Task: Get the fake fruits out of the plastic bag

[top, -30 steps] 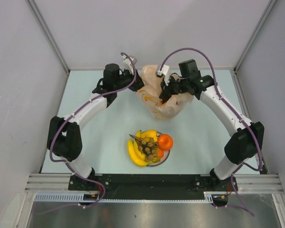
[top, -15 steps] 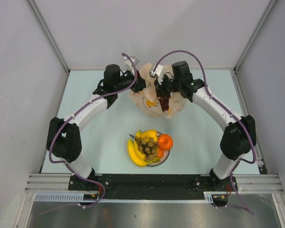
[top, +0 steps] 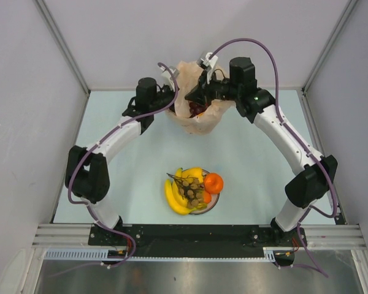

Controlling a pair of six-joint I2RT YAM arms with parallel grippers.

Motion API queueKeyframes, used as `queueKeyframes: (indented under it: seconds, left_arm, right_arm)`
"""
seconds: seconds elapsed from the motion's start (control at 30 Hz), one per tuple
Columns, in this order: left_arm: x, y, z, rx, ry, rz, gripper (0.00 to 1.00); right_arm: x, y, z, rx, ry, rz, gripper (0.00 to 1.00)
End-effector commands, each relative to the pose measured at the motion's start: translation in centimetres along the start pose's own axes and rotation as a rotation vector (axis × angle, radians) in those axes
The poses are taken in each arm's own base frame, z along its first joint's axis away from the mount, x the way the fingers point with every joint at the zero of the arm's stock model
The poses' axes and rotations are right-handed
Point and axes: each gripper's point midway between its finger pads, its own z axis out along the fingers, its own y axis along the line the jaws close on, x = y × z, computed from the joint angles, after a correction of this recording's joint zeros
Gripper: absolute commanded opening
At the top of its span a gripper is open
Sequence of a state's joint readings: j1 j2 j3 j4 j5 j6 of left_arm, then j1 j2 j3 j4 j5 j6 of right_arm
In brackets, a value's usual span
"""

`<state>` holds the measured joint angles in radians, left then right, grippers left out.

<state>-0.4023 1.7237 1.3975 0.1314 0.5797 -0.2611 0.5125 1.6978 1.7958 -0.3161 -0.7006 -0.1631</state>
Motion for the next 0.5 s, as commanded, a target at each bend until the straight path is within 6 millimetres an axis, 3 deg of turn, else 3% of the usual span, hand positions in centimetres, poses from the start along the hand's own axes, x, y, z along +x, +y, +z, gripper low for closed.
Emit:
queueKeyframes:
  seconds: [0.0, 0.07, 0.1, 0.23, 0.33, 0.37, 0.47]
  left_arm:
    - [-2.2, 2.2, -0.1, -0.068, -0.042, 0.048, 0.0]
    - [-1.8, 3.3, -0.1, -0.104, -0.031, 0.053, 0.0]
    - [-1.7, 3.7, -0.2, -0.117, -0.028, 0.064, 0.0]
    - [-1.8, 2.9, -0.5, -0.094, -0.029, 0.063, 0.0]
    - [-2.0, 1.9, -1.0, -0.069, -0.032, 0.074, 0.0]
    - [-1.7, 1.5, -1.5, -0.066, -0.026, 0.077, 0.0]
    - [-0.3, 0.4, -2.5, -0.049, -0.003, 0.054, 0.0]
  right_arm:
    - [-3.4, 2.5, -1.5, -0.055, -0.068, -0.023, 0.0]
    - [-2.4, 1.4, -1.5, -0.02, -0.061, -0.037, 0.0]
    - [-2.2, -0.1, -1.7, 0.036, -0.062, -0.038, 0.0]
    - [1.0, -5.2, -1.9, 0.182, -0.007, -0.062, 0.0]
    - [4.9, -7.3, -1.9, 0.204, 0.101, -0.108, 0.0]
    - [7.1, -7.7, -2.0, 0.205, 0.159, -0.122, 0.0]
    - [10.6, -7.9, -2.5, 0.201, 0.232, -0.151, 0.0]
